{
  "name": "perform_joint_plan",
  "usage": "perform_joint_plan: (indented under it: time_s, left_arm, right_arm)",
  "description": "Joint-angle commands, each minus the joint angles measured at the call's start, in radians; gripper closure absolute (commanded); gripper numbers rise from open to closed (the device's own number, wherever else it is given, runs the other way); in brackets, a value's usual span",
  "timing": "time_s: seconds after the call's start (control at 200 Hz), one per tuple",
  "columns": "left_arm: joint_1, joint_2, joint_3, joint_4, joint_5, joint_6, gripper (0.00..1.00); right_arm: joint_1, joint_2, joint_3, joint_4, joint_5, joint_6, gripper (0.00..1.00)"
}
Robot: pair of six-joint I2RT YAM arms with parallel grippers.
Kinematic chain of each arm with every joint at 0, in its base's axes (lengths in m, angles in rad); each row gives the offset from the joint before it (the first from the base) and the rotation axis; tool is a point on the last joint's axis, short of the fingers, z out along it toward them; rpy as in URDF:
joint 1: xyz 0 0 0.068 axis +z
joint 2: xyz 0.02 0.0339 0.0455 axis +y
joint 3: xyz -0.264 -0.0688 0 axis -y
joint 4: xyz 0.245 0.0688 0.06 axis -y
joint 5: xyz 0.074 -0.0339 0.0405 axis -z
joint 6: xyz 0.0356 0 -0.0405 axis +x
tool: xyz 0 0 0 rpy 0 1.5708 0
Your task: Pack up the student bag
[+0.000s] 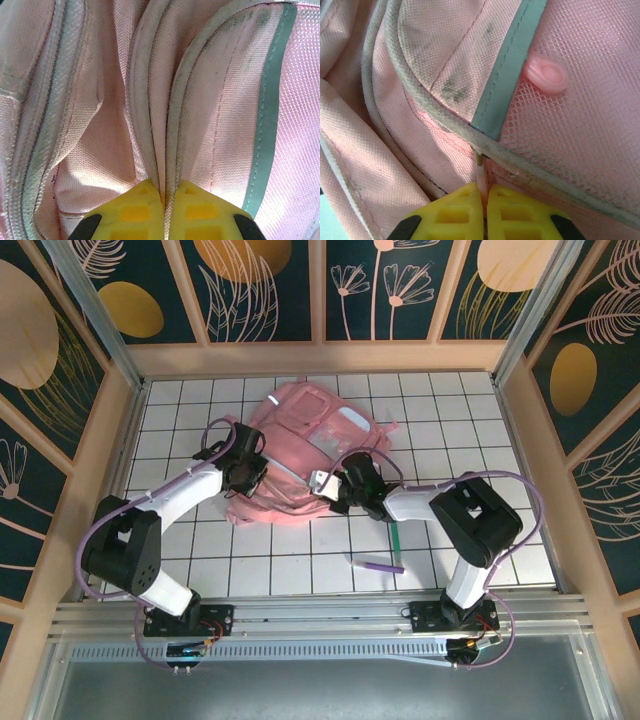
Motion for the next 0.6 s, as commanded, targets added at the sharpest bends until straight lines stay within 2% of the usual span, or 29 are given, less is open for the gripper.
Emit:
perform_joint_plan:
  time_s: [0.0,0.24,0.435,0.596]
  left_arm:
    - [-0.048,-0.038,-0.011,0.077,0.147,-0.076,1.00]
    - [-0.072,-0.077,-0.053,0.107,0.127,-0.163,1.00]
    - [-0.114,-0.094,-0.053,0.151,0.103,-0.248,1.00]
    - [-0.133,-0.110,-0.055,0.137,0.059,-0.295,1.00]
  right_arm:
    - [0.023,-0.064,-0.021,0.053,-0.099,0.060,1.00]
    - [0.056,-0.185,-0.004,-0.096,-0.255,0.194,1.00]
    - [0.126,-0.247,-0.021,-0.131,-0.245,0.331,1.00]
    - [0.142,-0.256,-0.032,-0.176,-0.267,0.355,1.00]
